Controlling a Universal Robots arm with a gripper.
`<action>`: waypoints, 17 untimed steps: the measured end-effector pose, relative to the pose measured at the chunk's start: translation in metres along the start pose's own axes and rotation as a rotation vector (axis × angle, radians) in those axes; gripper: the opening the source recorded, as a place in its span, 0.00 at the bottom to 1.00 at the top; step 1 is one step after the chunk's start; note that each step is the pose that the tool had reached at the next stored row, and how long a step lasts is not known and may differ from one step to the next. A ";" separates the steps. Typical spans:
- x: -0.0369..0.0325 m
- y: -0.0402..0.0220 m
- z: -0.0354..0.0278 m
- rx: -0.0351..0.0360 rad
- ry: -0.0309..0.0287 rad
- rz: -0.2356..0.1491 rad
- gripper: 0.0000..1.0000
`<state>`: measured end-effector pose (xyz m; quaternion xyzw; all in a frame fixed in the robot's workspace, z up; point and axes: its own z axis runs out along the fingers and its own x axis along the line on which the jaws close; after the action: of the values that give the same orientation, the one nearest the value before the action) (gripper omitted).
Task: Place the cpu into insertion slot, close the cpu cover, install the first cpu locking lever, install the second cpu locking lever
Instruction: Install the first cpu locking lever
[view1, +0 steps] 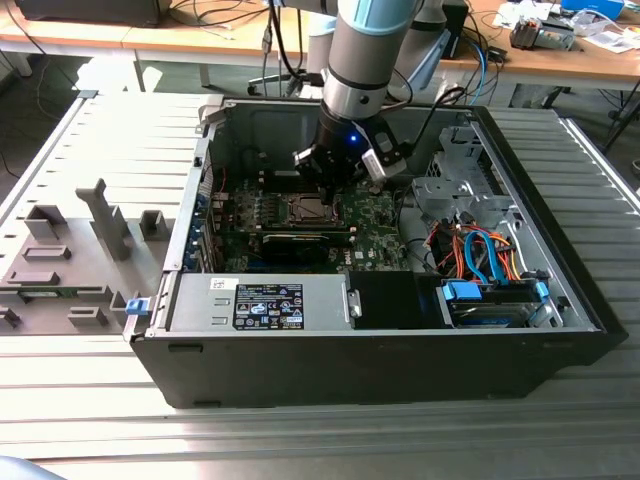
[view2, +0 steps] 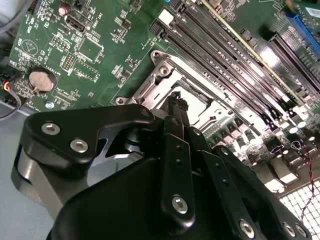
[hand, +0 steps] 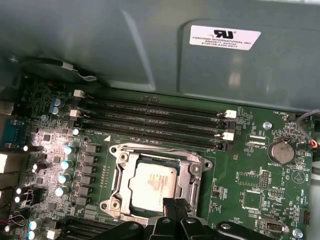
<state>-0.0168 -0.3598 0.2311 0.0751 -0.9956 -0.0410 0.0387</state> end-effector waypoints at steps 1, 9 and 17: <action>0.0001 0.0001 -0.0013 0.0000 0.0000 0.000 0.11; 0.0013 0.0016 -0.0185 0.0000 0.0000 0.000 0.11; 0.0023 0.0028 -0.0319 0.0000 0.0001 0.000 0.11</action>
<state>-0.0168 -0.3598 0.2632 0.0751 -0.9956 -0.0410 0.0388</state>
